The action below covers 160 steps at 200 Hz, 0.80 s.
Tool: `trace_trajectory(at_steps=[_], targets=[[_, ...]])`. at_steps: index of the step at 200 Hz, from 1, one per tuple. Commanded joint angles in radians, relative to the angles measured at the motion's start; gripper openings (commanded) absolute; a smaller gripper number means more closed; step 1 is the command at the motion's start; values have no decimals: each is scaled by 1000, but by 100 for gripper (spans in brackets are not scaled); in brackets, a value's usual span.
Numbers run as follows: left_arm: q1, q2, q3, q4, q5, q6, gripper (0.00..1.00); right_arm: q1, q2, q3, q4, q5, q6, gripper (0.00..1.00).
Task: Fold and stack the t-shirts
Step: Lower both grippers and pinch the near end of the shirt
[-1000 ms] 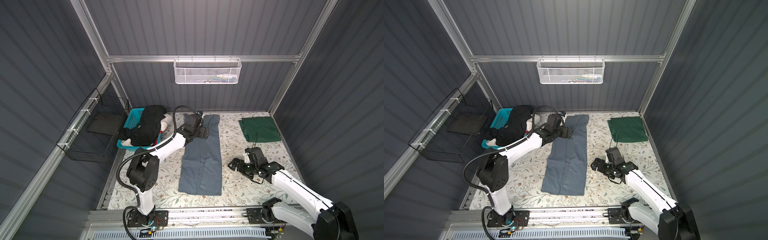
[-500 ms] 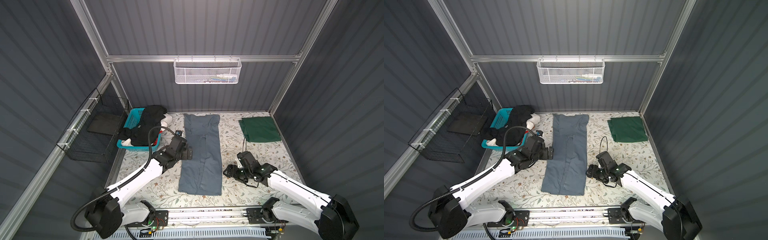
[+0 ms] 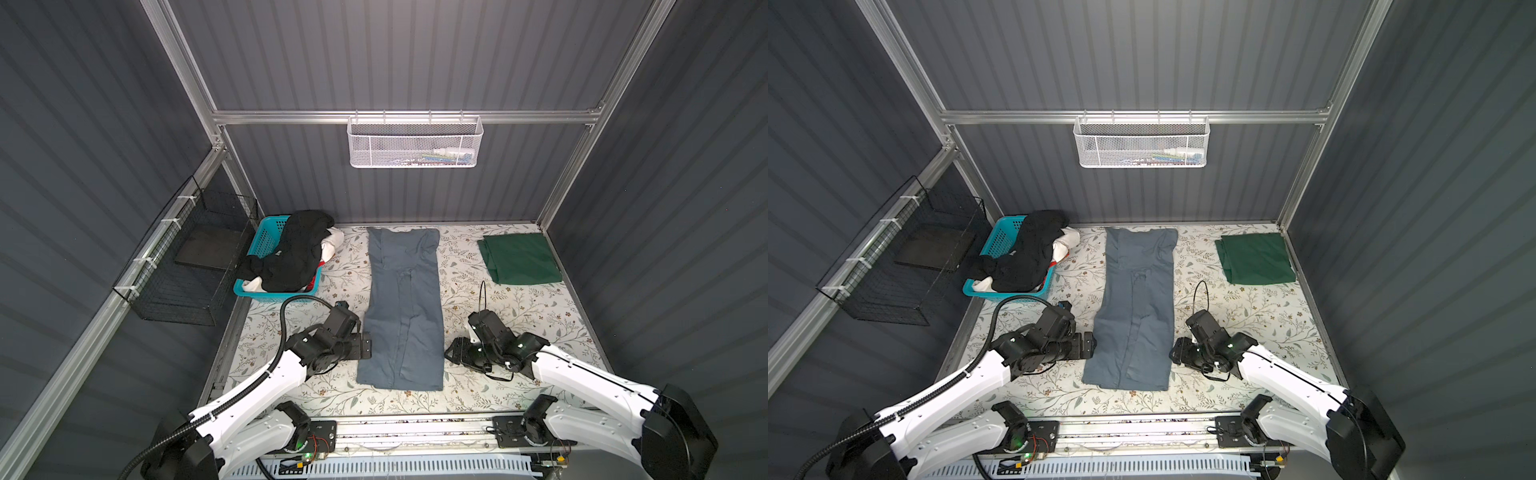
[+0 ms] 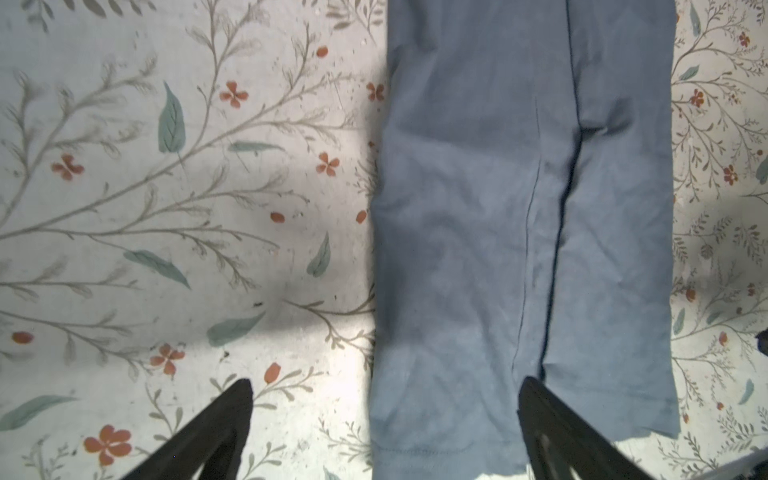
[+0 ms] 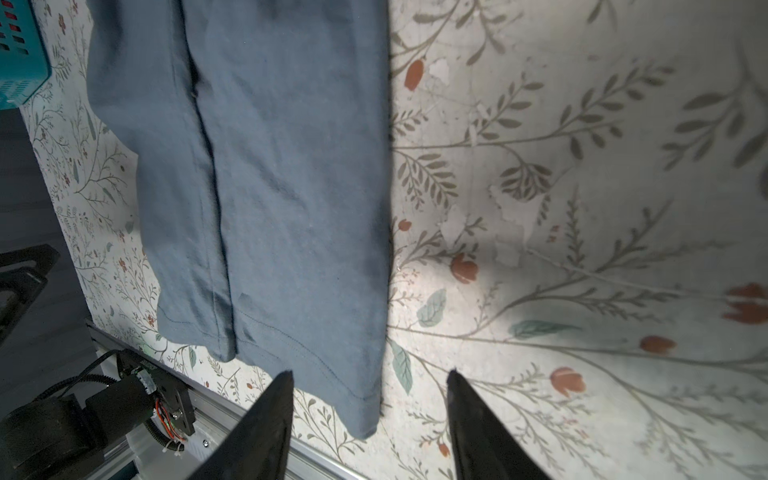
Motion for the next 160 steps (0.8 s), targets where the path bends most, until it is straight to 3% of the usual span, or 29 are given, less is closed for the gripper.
trace_trajectory(at_steps=[1, 37, 88, 160], targets=[[1, -46, -55, -18, 80, -61, 97, 18, 17, -19, 46, 7, 14, 58], [-8, -84, -144, 68, 170, -121, 83, 41, 47, -37, 96, -11, 17, 53], [-49, -21, -189, 152, 248, -167, 79, 69, 120, -28, 119, -18, 12, 49], [-62, -144, -255, 66, 188, -227, 73, 138, 168, -36, 145, -45, 15, 48]])
